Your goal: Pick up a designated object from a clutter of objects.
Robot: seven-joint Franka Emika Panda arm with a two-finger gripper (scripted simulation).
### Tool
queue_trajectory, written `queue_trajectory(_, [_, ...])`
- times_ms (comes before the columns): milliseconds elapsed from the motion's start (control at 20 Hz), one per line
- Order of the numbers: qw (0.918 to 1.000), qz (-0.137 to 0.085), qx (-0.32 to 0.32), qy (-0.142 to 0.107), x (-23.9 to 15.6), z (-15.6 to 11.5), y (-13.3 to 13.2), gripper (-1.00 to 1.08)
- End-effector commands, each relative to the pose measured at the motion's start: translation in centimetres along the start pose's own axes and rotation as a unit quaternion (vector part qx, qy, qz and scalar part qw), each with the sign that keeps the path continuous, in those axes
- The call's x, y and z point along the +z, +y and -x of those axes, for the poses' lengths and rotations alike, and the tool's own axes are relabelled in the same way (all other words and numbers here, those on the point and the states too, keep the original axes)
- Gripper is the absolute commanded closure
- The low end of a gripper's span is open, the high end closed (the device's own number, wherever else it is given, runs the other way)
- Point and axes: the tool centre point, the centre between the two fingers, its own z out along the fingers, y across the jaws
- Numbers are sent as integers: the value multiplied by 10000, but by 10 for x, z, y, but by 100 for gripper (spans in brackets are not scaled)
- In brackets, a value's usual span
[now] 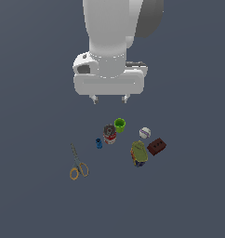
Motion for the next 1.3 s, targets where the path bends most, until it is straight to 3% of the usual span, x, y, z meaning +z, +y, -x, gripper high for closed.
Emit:
queue_trajectory(0, [10000, 0, 0, 0, 0, 0, 0, -92])
queue_trajectory(500, [9998, -70, 186, 103, -4, -1, 26, -92])
queue_trajectory(900, [9999, -23, -58, 81, 13, -3, 13, -92])
queue_trajectory(1250, [9974, 73, -717, 37, 57, -7, -23, -92])
